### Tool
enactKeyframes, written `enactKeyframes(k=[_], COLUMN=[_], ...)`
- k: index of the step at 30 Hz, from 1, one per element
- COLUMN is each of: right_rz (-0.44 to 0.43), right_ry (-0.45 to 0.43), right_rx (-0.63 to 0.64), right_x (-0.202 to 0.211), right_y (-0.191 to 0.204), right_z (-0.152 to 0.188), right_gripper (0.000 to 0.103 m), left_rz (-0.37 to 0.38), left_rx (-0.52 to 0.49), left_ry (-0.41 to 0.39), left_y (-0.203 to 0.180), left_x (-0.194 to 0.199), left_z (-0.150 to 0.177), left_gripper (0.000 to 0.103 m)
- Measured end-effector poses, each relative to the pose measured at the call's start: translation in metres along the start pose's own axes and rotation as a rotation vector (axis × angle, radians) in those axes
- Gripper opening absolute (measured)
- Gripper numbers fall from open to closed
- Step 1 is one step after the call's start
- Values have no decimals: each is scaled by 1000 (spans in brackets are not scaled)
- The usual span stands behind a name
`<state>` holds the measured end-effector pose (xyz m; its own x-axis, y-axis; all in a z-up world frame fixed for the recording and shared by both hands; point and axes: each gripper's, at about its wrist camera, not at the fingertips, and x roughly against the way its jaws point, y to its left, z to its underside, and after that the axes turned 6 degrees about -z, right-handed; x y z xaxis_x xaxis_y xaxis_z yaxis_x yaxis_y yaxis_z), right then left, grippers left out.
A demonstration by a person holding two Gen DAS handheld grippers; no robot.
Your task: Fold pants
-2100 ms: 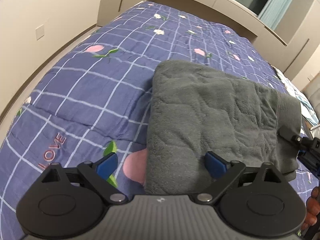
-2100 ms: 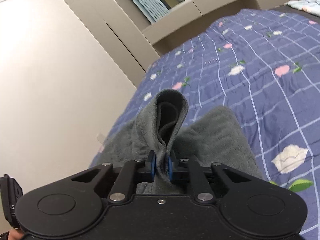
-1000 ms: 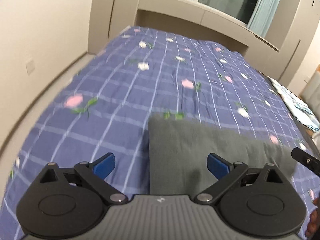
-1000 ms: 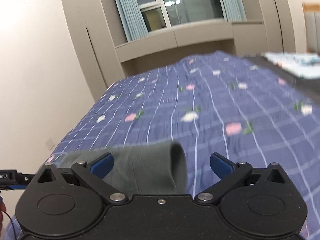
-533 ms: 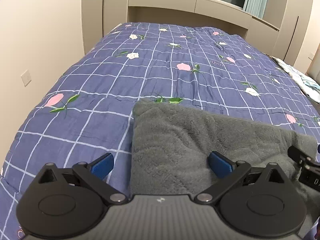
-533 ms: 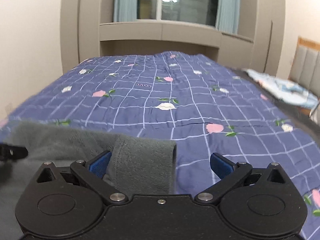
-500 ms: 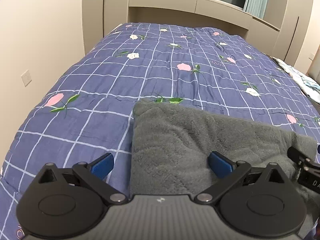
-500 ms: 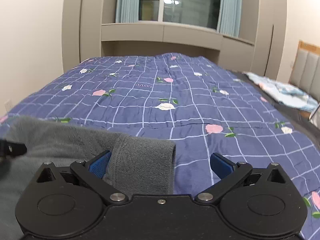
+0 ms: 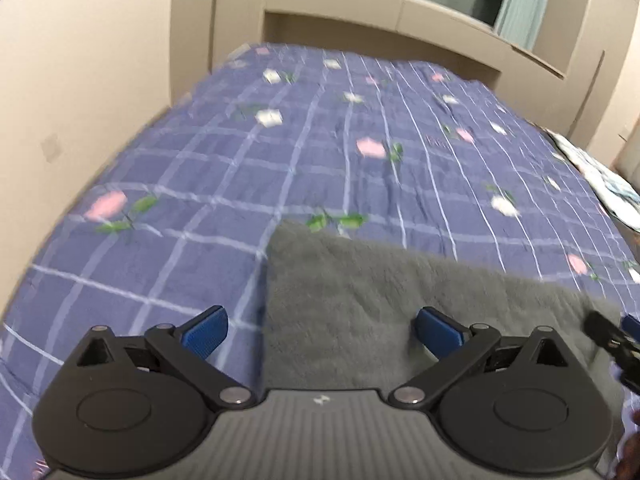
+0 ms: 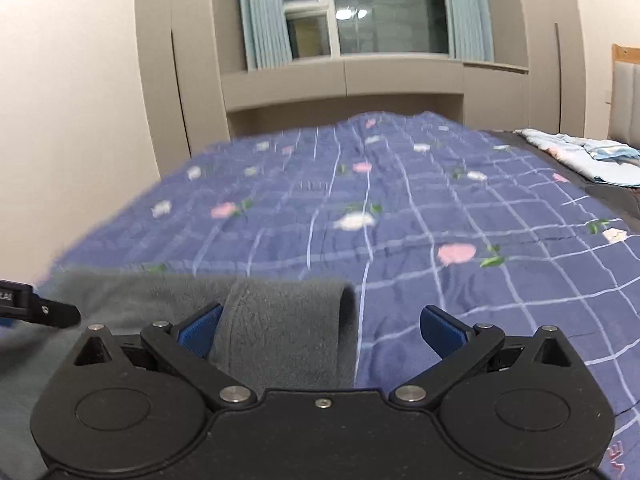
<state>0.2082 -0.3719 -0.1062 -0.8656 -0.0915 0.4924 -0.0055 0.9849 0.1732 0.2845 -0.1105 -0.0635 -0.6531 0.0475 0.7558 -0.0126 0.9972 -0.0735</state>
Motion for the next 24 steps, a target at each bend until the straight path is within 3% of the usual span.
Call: enactKeyframes(k=[3,5,7,10,15,20,24], right_rz=[12,89,141,149,174,72,54], right_ry=[-45,-54,-21,68,36,15,74], right_rx=[-7,3,-23,-47,-64,-118,-98], right_x=[12,12,3,-13,7,43,59], right_y=[-1,-3,-10,-20,-14,6,27], right_z=[-8,-8,-6,4,3,7,19], right_gripper=[103,103,103,103,103,103,103], left_rz=[5,-3,-34,-27,-40,-33,-23], left_rx=[-57,-92,-116,-105,-103,-103,-85], left_ry=[4,26,17,24,31,35,56], left_y=[-13,-23,-30,-29,-27,-30,-28], left_x=[0,-7,-12,-13,1,22,32], left_z=[-1,4,11,10,14,28,41], left_gripper=[102,102,102,103,102,102,102])
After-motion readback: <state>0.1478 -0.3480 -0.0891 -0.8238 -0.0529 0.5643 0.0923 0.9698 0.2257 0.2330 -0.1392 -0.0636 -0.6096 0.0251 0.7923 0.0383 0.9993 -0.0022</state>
